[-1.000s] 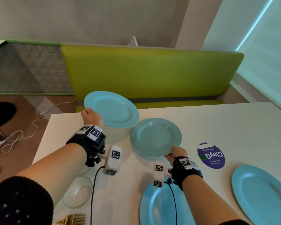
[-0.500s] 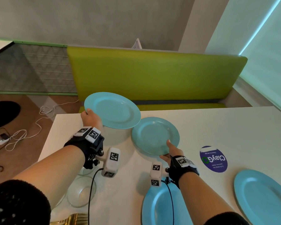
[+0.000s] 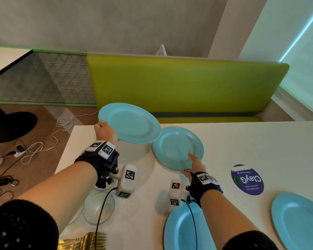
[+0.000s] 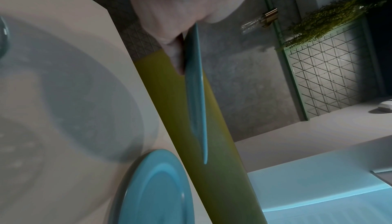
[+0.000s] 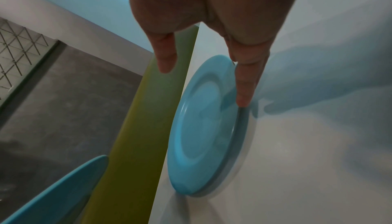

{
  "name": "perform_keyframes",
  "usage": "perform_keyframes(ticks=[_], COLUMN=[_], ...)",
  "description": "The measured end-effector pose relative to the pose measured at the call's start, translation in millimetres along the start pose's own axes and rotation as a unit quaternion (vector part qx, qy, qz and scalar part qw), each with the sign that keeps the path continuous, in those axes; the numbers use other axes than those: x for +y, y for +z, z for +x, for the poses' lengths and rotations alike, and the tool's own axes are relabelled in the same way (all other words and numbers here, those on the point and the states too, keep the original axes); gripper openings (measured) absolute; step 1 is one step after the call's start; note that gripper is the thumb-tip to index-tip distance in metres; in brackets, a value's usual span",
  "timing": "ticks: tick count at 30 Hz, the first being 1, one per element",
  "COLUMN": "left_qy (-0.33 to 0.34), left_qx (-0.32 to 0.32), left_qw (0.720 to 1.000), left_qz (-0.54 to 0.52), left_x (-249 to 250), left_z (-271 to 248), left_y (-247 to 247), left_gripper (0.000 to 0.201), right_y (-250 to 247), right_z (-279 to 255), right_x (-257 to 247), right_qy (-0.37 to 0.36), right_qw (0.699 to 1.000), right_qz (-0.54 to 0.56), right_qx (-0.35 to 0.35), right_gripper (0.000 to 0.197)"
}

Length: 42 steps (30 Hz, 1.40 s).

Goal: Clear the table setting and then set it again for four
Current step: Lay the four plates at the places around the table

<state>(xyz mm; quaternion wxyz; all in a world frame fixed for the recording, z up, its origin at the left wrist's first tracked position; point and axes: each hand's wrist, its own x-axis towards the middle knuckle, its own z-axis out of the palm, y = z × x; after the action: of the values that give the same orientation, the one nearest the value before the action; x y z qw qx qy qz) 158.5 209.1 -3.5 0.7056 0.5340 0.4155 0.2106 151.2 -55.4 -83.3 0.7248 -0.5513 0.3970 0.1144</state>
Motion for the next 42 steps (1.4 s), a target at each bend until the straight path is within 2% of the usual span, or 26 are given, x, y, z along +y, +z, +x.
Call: perform_keyframes(ticks=[4, 8, 17, 21, 25, 27, 30, 33, 35, 42], left_qy=[-0.003, -0.009, -0.021, -0.013, -0.034, -0.044, -0.054, -0.067, -0.096, -0.155], left_qx=[-0.001, -0.007, -0.014, -0.017, -0.046, -0.07, -0.142, -0.209, -0.241, -0.371], left_qw=[1.0, 1.0, 1.0, 1.0, 0.998, 0.997, 0.987, 0.972, 0.962, 0.909], left_qz=[-0.003, -0.013, -0.001, 0.005, 0.002, 0.011, 0.04, 0.085, 0.085, 0.113], left_x=[1.2, 1.6, -1.0, -2.2, -7.8, -14.0, -28.7, -46.0, -56.6, -80.9], left_z=[-2.2, -5.4, -10.2, -12.0, -20.3, -25.8, -39.3, -63.1, -79.8, -142.9], left_y=[0.5, 2.9, 9.3, 14.6, 23.6, 30.6, 46.0, 64.5, 77.5, 123.7], left_gripper=[0.042, 0.04, 0.04, 0.04, 0.04, 0.04, 0.038, 0.041, 0.04, 0.034], right_y=[1.6, 0.6, -2.2, -6.2, -10.4, -13.8, -20.4, -34.8, -49.0, -125.2], right_z=[-6.0, -5.9, -11.0, -15.0, -21.2, -23.3, -32.6, -40.3, -42.3, -23.9], right_x=[-1.6, -2.6, -7.8, -10.6, -21.9, -29.2, -39.2, -47.4, -52.0, -72.2], right_qy=[0.007, 0.009, 0.019, 0.016, -0.008, -0.019, -0.039, -0.048, -0.051, -0.041], right_qw=[1.0, 0.998, 0.991, 0.988, 0.987, 0.991, 0.995, 0.994, 0.993, 0.988], right_qz=[-0.026, -0.058, -0.121, -0.148, -0.159, -0.127, -0.062, 0.011, 0.064, 0.151], right_qx=[-0.004, -0.019, -0.051, -0.04, -0.025, -0.036, -0.07, -0.094, -0.087, -0.002], right_gripper=[0.047, 0.063, 0.067, 0.064, 0.057, 0.049, 0.035, 0.031, 0.025, 0.032])
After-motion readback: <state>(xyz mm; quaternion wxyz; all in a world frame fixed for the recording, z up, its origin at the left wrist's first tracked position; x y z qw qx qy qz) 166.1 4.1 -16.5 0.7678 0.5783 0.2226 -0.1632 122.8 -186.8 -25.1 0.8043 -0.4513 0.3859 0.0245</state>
